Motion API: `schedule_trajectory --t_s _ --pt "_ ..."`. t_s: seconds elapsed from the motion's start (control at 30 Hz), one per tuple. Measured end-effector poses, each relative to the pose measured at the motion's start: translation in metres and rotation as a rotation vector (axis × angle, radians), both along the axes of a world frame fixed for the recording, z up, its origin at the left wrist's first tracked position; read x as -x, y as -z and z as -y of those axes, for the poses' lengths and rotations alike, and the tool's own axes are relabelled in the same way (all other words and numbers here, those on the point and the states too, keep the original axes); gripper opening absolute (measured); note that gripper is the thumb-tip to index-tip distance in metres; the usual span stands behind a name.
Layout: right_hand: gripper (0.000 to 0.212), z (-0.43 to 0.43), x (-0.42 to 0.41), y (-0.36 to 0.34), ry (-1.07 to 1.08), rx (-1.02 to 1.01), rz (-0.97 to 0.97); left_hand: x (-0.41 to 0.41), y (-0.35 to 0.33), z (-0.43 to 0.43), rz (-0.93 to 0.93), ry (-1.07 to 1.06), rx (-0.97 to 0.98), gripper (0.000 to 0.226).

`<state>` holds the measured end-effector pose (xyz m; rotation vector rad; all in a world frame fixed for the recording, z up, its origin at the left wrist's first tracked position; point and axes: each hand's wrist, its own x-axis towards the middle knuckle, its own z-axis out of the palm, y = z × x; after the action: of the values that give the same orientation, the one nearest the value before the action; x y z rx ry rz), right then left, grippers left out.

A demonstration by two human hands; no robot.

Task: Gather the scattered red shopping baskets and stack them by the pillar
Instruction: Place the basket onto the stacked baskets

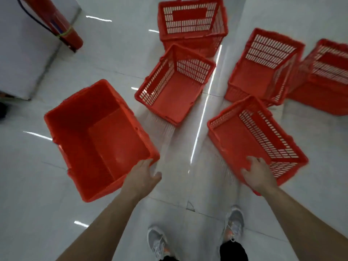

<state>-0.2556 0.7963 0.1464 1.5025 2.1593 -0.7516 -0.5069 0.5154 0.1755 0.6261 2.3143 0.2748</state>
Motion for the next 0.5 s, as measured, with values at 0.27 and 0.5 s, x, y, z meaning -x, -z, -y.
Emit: schedule_trajectory --t_s 0.27,0.5 --pt "0.057 -0.083 -0.177 0.043 0.347 0.097 0.037 -0.107 0.053 -0.186 0.123 0.02 0.014 0.067" --pt "0.059 -0.171 -0.207 0.106 0.307 0.09 -0.026 -0.191 0.137 -0.27 0.182 0.033 0.107 0.076"
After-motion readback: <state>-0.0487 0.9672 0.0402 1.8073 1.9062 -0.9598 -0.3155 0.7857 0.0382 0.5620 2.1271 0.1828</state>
